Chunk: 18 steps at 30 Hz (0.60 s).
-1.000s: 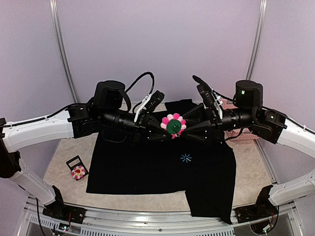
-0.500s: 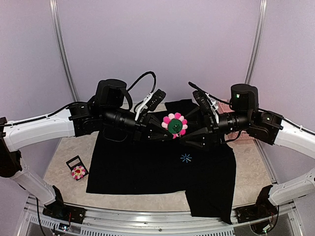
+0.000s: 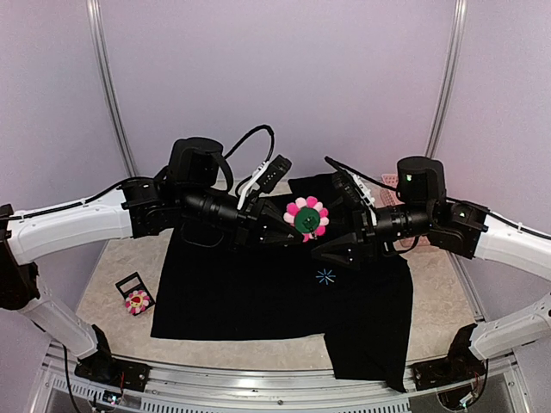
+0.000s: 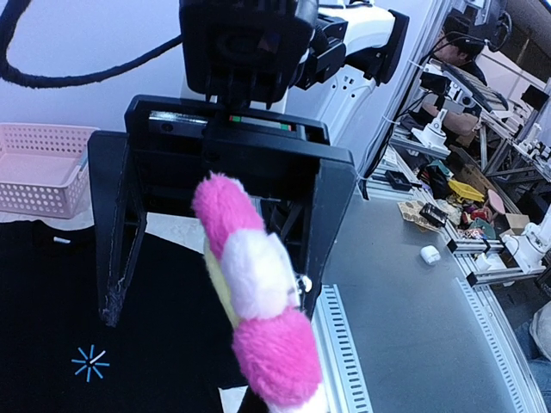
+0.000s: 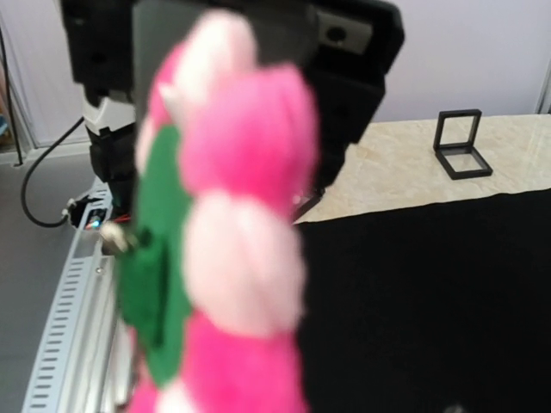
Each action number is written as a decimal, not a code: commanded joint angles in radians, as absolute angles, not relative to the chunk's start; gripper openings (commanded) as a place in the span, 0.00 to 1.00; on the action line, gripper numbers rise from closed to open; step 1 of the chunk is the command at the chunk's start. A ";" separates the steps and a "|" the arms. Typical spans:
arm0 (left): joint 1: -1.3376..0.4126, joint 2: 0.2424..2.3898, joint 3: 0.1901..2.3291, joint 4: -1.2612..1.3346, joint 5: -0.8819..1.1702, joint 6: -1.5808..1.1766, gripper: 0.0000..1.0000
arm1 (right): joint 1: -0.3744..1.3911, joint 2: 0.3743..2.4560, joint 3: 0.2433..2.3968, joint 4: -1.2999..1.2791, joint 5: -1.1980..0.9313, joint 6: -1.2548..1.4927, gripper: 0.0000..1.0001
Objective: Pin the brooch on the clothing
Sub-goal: Pass from the left arm to the right
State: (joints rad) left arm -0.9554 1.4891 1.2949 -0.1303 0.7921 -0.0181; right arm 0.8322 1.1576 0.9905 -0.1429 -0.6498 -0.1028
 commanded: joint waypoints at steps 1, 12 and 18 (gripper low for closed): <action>-0.954 1.503 1.333 -0.134 0.818 -0.020 0.00 | 0.825 1.150 0.987 -0.104 -0.612 -0.114 0.78; -0.956 1.515 1.340 -0.143 0.827 -0.025 0.00 | 0.825 1.144 1.014 -0.095 -0.636 -0.097 0.77; -0.957 1.522 1.342 -0.144 0.836 -0.026 0.00 | 0.825 1.162 1.035 -0.104 -0.634 -0.092 0.76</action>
State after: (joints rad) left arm -0.9554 1.5085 1.3140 -0.1440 0.8116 -0.0193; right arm 0.8291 1.1580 0.9962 -0.1150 -0.6277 -0.1051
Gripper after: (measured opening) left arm 0.009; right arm 0.761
